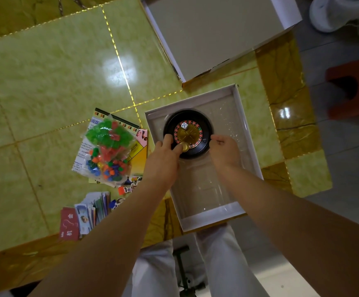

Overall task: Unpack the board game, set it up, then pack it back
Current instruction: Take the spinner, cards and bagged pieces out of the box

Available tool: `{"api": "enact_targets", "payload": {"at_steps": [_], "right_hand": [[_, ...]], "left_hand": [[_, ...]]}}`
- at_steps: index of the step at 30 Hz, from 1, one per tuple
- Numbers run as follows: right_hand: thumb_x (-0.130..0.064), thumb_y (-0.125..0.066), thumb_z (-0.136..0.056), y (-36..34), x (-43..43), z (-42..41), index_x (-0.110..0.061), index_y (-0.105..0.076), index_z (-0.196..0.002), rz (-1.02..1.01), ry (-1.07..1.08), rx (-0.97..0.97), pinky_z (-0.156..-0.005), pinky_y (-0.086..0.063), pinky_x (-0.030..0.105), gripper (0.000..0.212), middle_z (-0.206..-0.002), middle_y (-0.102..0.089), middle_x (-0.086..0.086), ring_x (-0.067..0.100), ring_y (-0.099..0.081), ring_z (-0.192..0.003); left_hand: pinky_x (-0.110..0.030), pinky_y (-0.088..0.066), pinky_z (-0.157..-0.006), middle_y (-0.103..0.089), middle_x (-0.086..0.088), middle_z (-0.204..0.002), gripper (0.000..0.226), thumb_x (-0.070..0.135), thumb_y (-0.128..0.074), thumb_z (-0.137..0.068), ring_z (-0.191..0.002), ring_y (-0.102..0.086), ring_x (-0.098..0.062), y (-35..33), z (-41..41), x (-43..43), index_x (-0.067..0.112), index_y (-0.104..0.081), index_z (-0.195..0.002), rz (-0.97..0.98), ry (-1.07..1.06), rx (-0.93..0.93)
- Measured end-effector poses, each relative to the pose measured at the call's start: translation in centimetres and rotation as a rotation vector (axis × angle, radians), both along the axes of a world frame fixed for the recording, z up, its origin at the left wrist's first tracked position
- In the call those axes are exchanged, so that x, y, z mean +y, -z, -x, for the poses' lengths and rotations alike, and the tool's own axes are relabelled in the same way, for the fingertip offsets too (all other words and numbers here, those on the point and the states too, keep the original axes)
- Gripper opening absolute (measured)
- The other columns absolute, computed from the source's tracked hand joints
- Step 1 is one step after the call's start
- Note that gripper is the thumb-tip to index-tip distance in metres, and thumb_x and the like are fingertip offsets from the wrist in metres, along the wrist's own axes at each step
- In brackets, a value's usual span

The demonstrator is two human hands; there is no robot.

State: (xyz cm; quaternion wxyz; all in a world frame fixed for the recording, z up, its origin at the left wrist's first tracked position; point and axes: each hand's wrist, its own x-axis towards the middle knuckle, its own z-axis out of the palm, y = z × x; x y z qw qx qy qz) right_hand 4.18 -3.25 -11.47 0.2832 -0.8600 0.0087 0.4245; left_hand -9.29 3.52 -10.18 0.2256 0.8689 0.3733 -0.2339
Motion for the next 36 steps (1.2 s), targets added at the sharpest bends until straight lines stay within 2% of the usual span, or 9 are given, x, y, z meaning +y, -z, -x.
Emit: {"api": "enact_targets", "payload": {"at_steps": [8,14,18,19,21,23,27,31,36], "right_hand": [[-0.015,-0.052,-0.085,0.0,0.5,0.5,-0.023,-0.068,-0.105,-0.032,0.024,0.004,-0.091,-0.052,0.037,0.027,-0.102,-0.070,-0.001,0.018,-0.064,-0.096],[-0.030,-0.049,-0.069,0.7,0.0,0.2,-0.042,-0.060,-0.074,0.005,-0.034,-0.036,-0.085,-0.055,0.044,0.017,-0.091,-0.071,-0.008,0.018,-0.067,-0.088],[-0.035,-0.058,-0.073,0.9,-0.2,0.1,-0.033,-0.062,-0.078,0.021,-0.056,-0.030,-0.084,-0.055,0.044,0.007,-0.086,-0.071,-0.004,0.020,-0.068,-0.085],[-0.041,-0.059,-0.071,0.8,-0.2,0.2,-0.028,-0.064,-0.078,0.022,-0.052,-0.011,-0.082,-0.056,0.046,0.015,-0.082,-0.071,-0.002,0.023,-0.068,-0.083],[-0.043,-0.064,-0.075,0.6,-0.3,0.3,-0.024,-0.067,-0.074,0.012,-0.053,0.029,-0.081,-0.056,0.049,0.019,-0.075,-0.071,0.004,0.028,-0.069,-0.079],[-0.036,-0.066,-0.085,0.2,-0.1,0.5,-0.021,-0.069,-0.082,-0.007,-0.079,0.028,-0.082,-0.055,0.046,0.016,-0.078,-0.070,0.003,0.026,-0.068,-0.081],[-0.033,-0.067,-0.088,0.2,0.0,1.2,-0.012,-0.057,-0.114,-0.041,-0.039,-0.004,-0.089,-0.051,0.038,0.035,-0.096,-0.063,-0.001,0.019,-0.063,-0.093],[-0.030,-0.068,-0.087,0.2,-0.1,1.6,-0.008,-0.055,-0.116,-0.065,-0.002,-0.040,-0.087,-0.051,0.036,0.038,-0.102,-0.063,0.007,0.020,-0.061,-0.094],[-0.027,-0.068,-0.087,-0.2,-0.3,1.7,-0.008,-0.053,-0.117,-0.101,-0.005,-0.045,-0.086,-0.053,0.039,0.038,-0.101,-0.062,0.007,0.021,-0.063,-0.091]], "left_hand": [[-0.030,-0.033,-0.063,-0.036,-0.006,-0.131,0.045,0.012,-0.060,-0.088,-0.117,-0.041,-0.026,0.0,0.2,0.0,0.023,-0.043,-0.129,-0.065,-0.011,0.029],[-0.030,-0.035,-0.063,-0.034,-0.009,-0.132,0.046,0.010,-0.058,-0.090,-0.119,-0.040,-0.027,-0.1,-0.6,-0.8,0.023,-0.042,-0.131,-0.129,-0.040,0.058],[-0.029,-0.035,-0.064,-0.036,-0.009,-0.130,0.047,0.012,-0.060,-0.089,-0.117,-0.041,-0.027,-0.2,-0.6,-1.0,0.024,-0.044,-0.131,-0.167,-0.050,0.057],[-0.030,-0.036,-0.066,-0.036,-0.009,-0.131,0.046,0.013,-0.060,-0.089,-0.118,-0.040,-0.027,-0.2,-0.5,-0.9,0.024,-0.045,-0.132,-0.177,-0.042,0.054],[-0.035,-0.041,-0.079,-0.036,-0.010,-0.135,0.045,0.016,-0.061,-0.089,-0.121,-0.039,-0.030,-0.3,-0.5,-0.8,0.025,-0.047,-0.130,-0.215,-0.017,0.041],[-0.042,-0.038,-0.093,-0.036,-0.011,-0.140,0.043,0.018,-0.064,-0.086,-0.124,-0.038,-0.031,-0.3,-0.5,-0.9,0.025,-0.049,-0.126,-0.258,0.034,0.021],[-0.044,-0.040,-0.090,-0.045,-0.014,-0.136,0.044,0.015,-0.072,-0.077,-0.118,-0.045,-0.033,0.1,-0.3,-1.1,0.022,-0.056,-0.117,-0.299,0.114,-0.020],[-0.042,-0.047,-0.079,-0.057,-0.015,-0.117,0.054,0.017,-0.089,-0.056,-0.102,-0.055,-0.033,0.5,0.5,-1.0,0.018,-0.063,-0.103,-0.321,0.174,-0.064],[-0.042,-0.047,-0.081,-0.056,-0.017,-0.121,0.055,0.018,-0.090,-0.053,-0.103,-0.055,-0.034,0.7,1.1,-0.9,0.018,-0.062,-0.100,-0.344,0.190,-0.148]]}}
